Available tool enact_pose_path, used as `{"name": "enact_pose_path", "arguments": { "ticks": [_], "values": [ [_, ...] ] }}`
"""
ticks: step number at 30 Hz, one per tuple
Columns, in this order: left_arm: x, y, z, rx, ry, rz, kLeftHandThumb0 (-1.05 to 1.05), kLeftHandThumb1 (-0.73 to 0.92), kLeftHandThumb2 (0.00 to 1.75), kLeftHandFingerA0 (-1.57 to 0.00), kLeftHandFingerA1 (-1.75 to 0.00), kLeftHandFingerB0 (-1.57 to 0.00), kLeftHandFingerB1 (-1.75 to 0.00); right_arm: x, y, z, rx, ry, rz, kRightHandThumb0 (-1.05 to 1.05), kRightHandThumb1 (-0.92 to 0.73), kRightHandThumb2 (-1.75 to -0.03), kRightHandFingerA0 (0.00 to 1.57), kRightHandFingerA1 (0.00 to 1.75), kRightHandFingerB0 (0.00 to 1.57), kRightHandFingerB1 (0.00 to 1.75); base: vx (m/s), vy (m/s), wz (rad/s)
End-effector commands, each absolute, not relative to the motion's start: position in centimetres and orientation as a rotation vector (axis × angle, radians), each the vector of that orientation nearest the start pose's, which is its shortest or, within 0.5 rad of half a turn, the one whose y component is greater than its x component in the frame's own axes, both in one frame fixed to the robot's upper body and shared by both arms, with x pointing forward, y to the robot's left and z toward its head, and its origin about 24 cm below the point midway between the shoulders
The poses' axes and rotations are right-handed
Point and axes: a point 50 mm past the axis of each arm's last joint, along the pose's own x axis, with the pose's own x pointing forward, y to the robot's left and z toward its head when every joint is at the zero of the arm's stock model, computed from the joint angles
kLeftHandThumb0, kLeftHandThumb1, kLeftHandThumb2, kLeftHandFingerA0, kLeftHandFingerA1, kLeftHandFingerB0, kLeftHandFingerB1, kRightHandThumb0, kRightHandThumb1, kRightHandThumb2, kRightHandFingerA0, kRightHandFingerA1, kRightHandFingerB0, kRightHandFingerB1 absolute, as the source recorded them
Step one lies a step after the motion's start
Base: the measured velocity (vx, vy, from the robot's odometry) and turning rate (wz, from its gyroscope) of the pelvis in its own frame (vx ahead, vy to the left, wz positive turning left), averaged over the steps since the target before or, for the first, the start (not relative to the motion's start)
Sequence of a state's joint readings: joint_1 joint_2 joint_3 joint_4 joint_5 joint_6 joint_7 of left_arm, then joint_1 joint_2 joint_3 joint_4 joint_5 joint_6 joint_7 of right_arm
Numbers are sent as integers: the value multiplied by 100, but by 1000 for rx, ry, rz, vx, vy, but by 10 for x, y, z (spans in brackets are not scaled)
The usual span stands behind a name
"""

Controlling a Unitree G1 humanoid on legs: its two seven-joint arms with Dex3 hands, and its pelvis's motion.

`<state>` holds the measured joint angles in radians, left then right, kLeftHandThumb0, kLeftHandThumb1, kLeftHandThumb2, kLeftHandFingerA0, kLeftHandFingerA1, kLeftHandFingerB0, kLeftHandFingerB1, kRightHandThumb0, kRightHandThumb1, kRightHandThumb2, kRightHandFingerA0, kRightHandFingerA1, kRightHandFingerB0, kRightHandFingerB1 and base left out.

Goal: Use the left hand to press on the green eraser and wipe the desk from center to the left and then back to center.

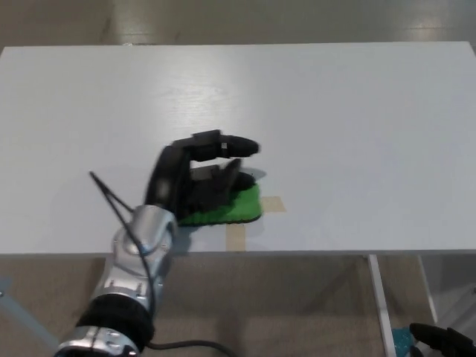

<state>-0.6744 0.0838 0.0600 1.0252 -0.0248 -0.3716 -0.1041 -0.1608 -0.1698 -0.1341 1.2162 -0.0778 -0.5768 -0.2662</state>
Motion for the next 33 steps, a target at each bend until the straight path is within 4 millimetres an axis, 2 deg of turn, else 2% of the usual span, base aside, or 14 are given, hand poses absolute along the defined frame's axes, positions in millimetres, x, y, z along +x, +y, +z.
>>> {"name": "enact_pose_path", "arguments": {
  "ticks": [1,2,5,6,7,10,11,13,16,17,21,33],
  "values": [
    [344,174,15,4,141,-98,-16,84,66,-104,-60,-98,-59,188,-228,-106,-232,478,-355,-47,-69,-62,82,51,82,49,0,0,0],
    [344,182,16,-37,141,-79,-16,84,66,-104,-60,-98,-59,187,-228,-106,-232,480,-353,-47,-69,-62,82,51,82,49,0,0,0],
    [343,186,16,-66,140,-67,-16,84,66,-104,-60,-98,-59,187,-227,-107,-231,482,-351,-47,-69,-62,82,51,82,49,0,0,0],
    [343,200,17,-115,141,-24,-16,88,63,-101,-88,-97,-61,187,-227,-107,-226,483,-355,-47,-69,-62,84,55,83,49,0,0,0],
    [343,208,18,-142,141,2,-16,88,63,-101,-88,-97,-61,187,-227,-107,-222,484,-358,-47,-69,-62,84,55,83,49,0,0,0],
    [343,216,19,-172,140,27,-16,88,63,-101,-88,-97,-61,187,-226,-107,-219,485,-361,-47,-69,-62,84,55,83,49,0,0,0],
    [343,216,19,-172,140,27,-16,88,63,-101,-88,-97,-61,187,-226,-107,-219,485,-361,-47,-69,-62,84,55,83,49,0,0,0],
    [341,230,20,-171,140,61,-13,87,63,-100,-89,-97,-65,187,-226,-108,-220,491,-362,-46,-69,-62,84,57,83,50,0,0,0],
    [340,234,21,-171,140,70,-13,87,63,-100,-89,-97,-65,187,-226,-108,-220,493,-362,-46,-69,-62,84,57,83,50,0,0,0],
    [338,243,22,-168,138,93,-10,87,66,-98,-86,-95,-66,186,-226,-108,-220,495,-363,-45,-70,-61,84,59,83,50,0,0,0],
    [335,258,24,-155,126,124,-9,87,65,-97,-84,-94,-64,185,-225,-109,-233,497,-364,-45,-71,-61,84,59,83,50,0,0,0],
    [326,282,23,-145,143,176,-6,85,65,-94,-85,-91,-65,184,-225,-110,-222,507,-376,-45,-70,-61,85,58,84,50,0,0,0]
  ]
}}
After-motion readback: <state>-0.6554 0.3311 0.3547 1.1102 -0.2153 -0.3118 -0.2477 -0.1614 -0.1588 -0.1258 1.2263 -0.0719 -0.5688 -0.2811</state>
